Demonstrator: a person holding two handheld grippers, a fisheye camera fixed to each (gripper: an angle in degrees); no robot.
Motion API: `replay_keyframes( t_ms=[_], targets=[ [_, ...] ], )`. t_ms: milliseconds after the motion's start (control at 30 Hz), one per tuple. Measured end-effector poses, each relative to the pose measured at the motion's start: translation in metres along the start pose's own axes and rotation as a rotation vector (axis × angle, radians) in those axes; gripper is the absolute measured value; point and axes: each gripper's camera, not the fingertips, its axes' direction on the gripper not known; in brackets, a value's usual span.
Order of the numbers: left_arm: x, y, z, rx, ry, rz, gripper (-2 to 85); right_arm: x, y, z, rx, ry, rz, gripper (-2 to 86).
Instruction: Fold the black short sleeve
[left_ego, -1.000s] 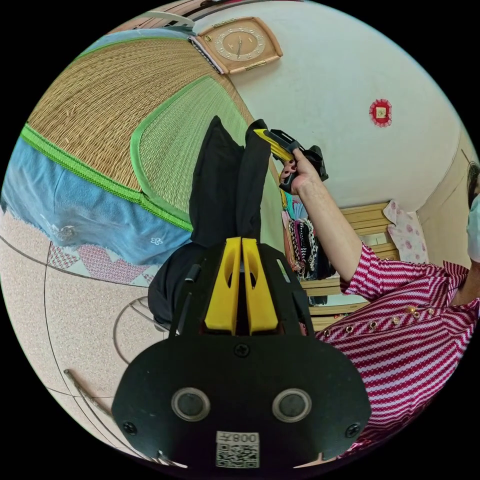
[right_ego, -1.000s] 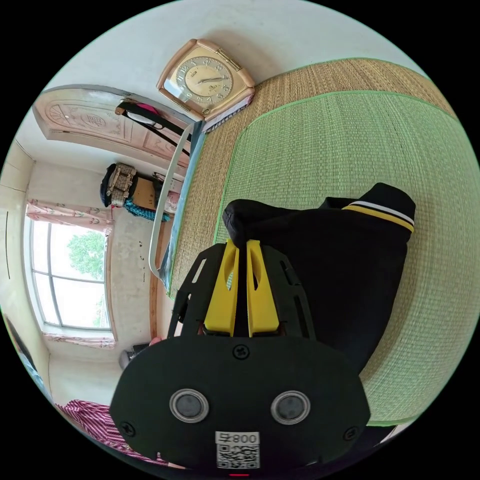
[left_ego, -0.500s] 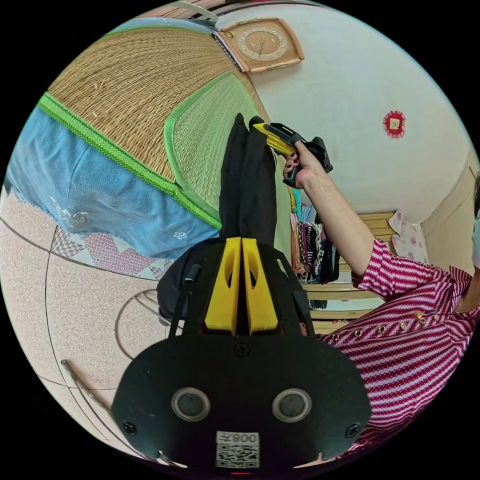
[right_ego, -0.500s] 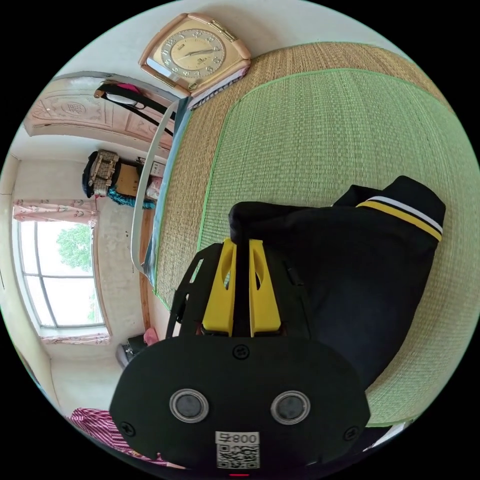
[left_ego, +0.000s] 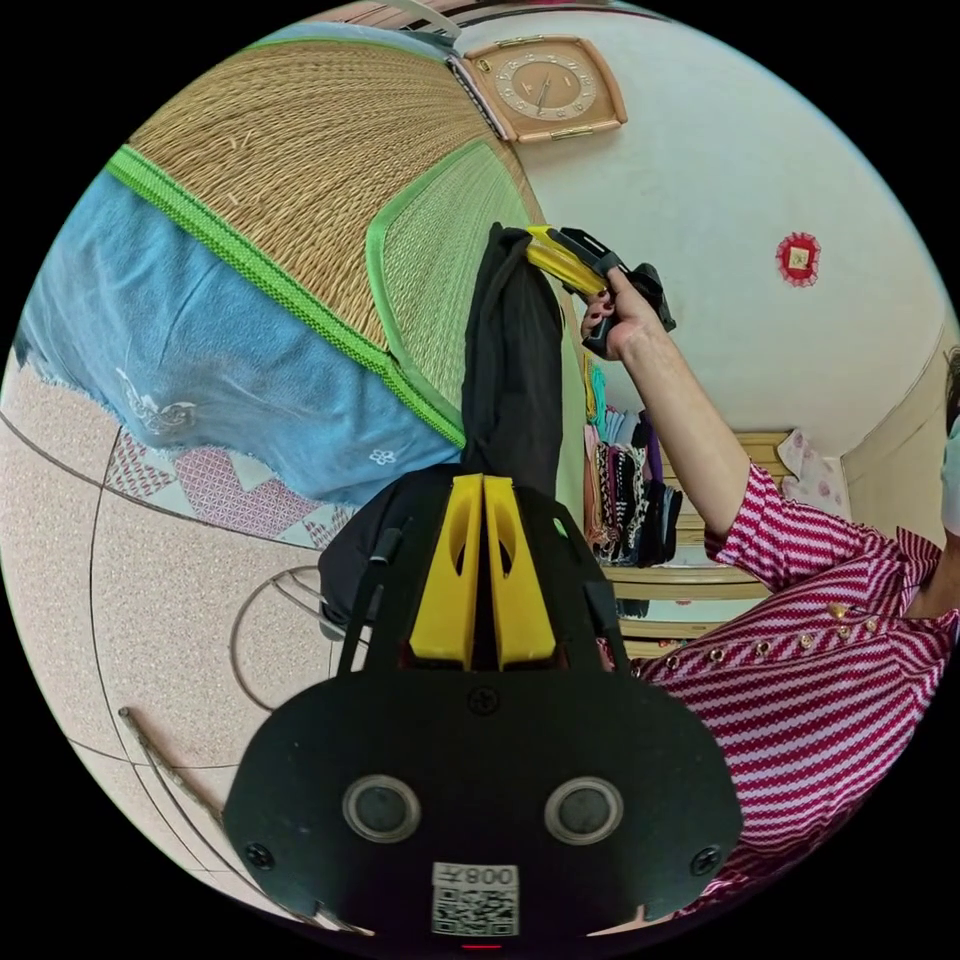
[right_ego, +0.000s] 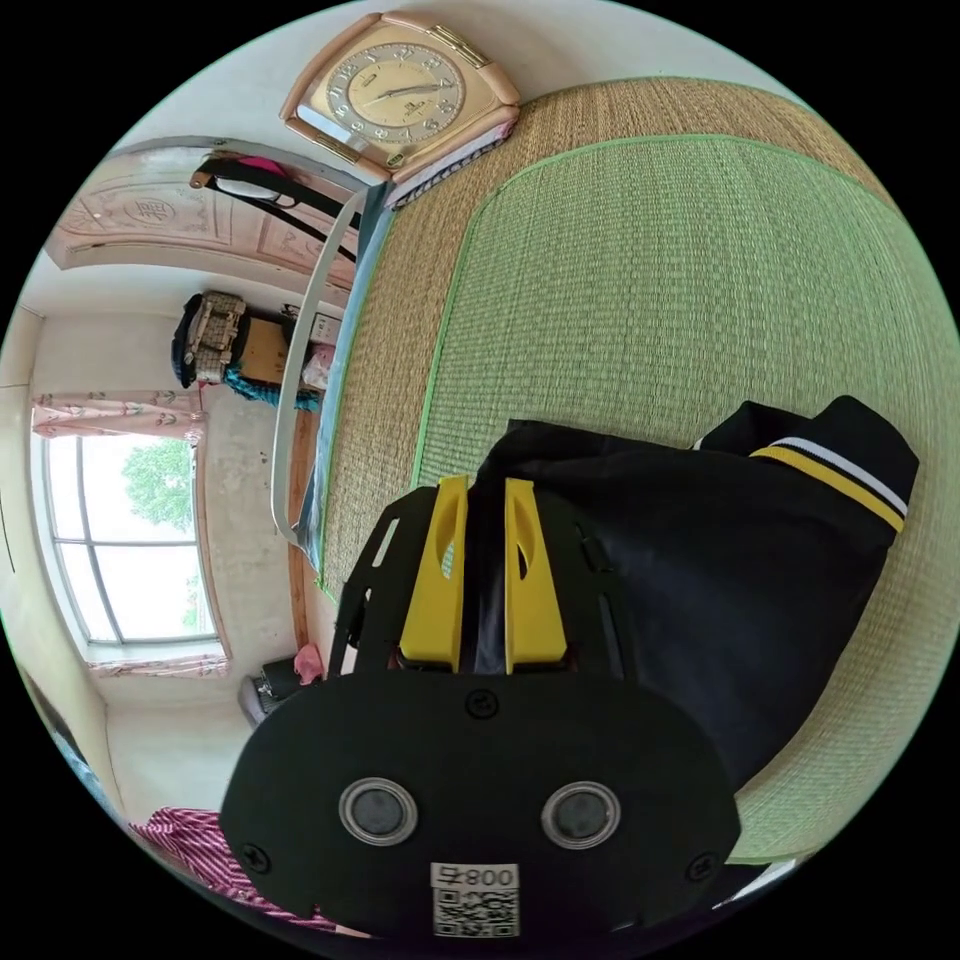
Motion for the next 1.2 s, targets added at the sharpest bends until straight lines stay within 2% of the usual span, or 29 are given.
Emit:
replay_keyframes(
  t_ms=[367, 467, 533, 767, 933, 1200],
  targets=[
    [0.005, -0.015, -0.029, 0.018, -0.039, 0.080, 0.0, -0.045, -0.027, -0.055, 0.016, 0.034, -0.140, 6.9],
    [0.004, -0.018, -0.030, 0.021, -0.044, 0.088, 0.0, -0.076, -0.041, -0.058, -0.049, 0.072, -0.229, 6.9],
    [0.005, -0.020, -0.031, 0.018, -0.060, 0.099, 0.0, -0.094, -0.053, -0.060, -0.069, 0.173, -0.282, 7.2],
    [0.003, -0.027, -0.027, 0.006, -0.100, 0.123, 0.0, -0.095, -0.095, -0.042, -0.212, 0.285, -0.329, 8.4],
    [-0.001, -0.031, -0.021, -0.007, -0.117, 0.120, 0.1, -0.100, -0.103, -0.027, -0.317, 0.366, -0.387, 3.4],
    [-0.003, -0.029, -0.017, -0.017, -0.129, 0.128, 0.1, -0.103, -0.092, -0.095, -0.159, 0.325, -0.389, 0.6]
  ],
)
